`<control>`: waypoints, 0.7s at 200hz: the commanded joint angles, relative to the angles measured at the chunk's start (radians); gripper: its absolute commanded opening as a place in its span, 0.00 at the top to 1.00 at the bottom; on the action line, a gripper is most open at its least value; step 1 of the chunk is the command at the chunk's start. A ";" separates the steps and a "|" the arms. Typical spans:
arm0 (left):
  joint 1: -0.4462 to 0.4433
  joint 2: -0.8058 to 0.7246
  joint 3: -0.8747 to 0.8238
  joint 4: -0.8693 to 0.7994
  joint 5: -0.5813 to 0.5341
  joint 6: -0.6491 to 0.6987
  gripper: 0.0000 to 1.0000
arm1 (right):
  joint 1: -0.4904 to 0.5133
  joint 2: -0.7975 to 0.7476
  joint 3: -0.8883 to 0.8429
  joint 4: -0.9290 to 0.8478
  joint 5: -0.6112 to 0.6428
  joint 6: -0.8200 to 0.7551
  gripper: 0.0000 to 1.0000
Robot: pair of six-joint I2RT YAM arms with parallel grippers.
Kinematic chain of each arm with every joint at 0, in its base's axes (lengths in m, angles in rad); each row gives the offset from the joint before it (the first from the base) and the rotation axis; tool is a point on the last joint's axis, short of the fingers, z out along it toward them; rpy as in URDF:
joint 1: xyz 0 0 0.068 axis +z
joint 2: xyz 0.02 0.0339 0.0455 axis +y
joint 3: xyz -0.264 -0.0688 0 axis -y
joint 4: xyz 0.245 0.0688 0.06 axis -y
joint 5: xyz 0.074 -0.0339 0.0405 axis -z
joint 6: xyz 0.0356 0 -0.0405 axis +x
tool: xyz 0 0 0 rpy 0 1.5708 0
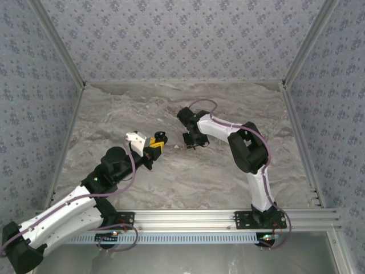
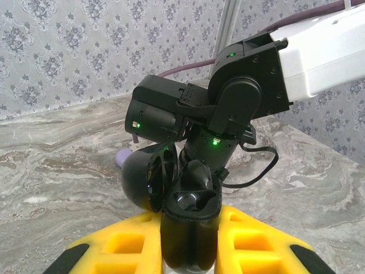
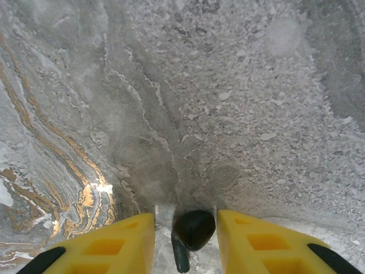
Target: Insert wireless bluetooth earbuds into charging case
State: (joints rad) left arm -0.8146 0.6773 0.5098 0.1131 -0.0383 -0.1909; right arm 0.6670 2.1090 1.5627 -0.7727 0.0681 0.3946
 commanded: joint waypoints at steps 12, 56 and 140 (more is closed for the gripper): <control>-0.007 0.007 0.027 0.042 0.012 0.008 0.80 | -0.004 0.046 0.037 -0.039 0.010 -0.013 0.65; -0.006 0.005 0.027 0.040 0.012 0.010 0.80 | -0.003 0.075 0.040 -0.044 0.008 -0.009 0.67; -0.008 0.009 0.028 0.037 0.015 0.009 0.80 | -0.021 0.036 -0.019 -0.003 -0.007 0.027 0.76</control>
State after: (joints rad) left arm -0.8146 0.6884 0.5098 0.1162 -0.0383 -0.1909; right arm 0.6609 2.1357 1.5955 -0.8059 0.0822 0.3996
